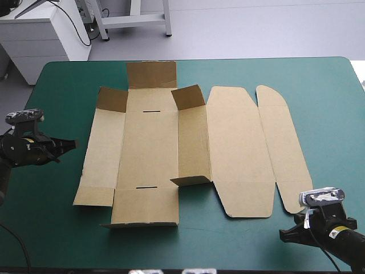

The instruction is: Fold the box

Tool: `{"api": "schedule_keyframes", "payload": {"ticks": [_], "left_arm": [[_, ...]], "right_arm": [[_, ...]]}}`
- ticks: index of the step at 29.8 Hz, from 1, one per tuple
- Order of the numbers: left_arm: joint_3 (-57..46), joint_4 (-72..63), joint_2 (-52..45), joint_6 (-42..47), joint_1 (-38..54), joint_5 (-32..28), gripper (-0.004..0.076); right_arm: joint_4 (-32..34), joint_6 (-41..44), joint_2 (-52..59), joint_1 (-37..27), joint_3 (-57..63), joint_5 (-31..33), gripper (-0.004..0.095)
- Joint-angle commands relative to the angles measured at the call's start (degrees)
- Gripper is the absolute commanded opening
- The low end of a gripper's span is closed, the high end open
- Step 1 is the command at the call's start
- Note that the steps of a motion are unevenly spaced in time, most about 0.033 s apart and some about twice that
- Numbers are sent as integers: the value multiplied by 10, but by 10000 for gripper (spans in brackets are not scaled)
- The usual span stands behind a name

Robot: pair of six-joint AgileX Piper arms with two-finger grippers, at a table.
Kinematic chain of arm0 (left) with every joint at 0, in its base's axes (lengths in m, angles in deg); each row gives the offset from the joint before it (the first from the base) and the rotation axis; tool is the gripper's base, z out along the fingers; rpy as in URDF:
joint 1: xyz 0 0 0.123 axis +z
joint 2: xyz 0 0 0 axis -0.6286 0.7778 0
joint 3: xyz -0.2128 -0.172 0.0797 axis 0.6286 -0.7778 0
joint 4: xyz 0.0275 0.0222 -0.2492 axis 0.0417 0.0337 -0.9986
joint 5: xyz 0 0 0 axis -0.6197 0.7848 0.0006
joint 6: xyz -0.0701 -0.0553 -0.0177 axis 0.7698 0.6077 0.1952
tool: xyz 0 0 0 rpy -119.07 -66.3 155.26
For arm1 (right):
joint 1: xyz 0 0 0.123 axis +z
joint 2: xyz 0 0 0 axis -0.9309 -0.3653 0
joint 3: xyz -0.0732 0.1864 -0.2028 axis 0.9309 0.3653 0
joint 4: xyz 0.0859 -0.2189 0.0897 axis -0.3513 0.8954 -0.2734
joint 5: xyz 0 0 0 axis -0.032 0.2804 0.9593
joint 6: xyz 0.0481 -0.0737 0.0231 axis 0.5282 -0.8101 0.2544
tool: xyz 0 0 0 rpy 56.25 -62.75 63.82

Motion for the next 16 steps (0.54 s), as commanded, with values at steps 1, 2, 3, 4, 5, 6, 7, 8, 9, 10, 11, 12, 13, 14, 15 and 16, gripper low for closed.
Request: {"api": "schedule_keyframes", "payload": {"ticks": [1, 2, 3, 4, 5, 6, 7, 8, 9, 10, 11, 12, 13, 14, 15, 16], "left_arm": [[19, -73, 17, -53, 39, 2, -8], [19, -95, 26, -73, 48, 12, -8], [19, -123, 39, -98, 59, 25, -8], [19, -152, 53, -120, 70, 39, -8], [19, -175, 65, -139, 77, 47, -8], [19, -202, 77, -157, 84, 57, -8], [19, -227, 88, -176, 89, 63, -8], [19, -242, 96, -190, 89, 64, -8], [19, -254, 105, -205, 89, 64, -8], [19, -264, 113, -212, 88, 64, -8], [19, -268, 118, -213, 88, 63, -8], [19, -272, 126, -213, 88, 61, -8], [19, -277, 130, -213, 88, 61, -8], [19, -278, 133, -213, 88, 59, -8], [19, -279, 137, -213, 88, 58, -8], [19, -278, 138, -213, 88, 57, -8]], "right_arm": [[-10, -2, -2, 1, -18, -22, -1], [-10, -2, -2, 1, -18, -22, -1], [-10, -2, -2, 1, -18, -22, -1], [-10, -2, -2, 1, -18, -22, -1], [-10, -2, -2, 1, -18, -22, -1], [-10, -2, -2, 1, -18, -22, -1], [-10, -2, -2, 1, -18, -22, -1], [-10, -2, -2, 1, -18, -22, -1], [-10, -3, -2, 1, -18, -22, -1], [-10, -3, -2, 1, -18, -22, -1], [-10, -3, -2, 1, -18, -22, -1], [-10, -3, -2, 1, -18, -22, -1], [-10, -3, -2, 1, -18, -22, -1], [-10, -3, -2, 1, -18, -22, -1], [-10, -3, -2, 1, -18, -22, -1], [-10, -3, -2, 1, -18, -22, -1]]}}
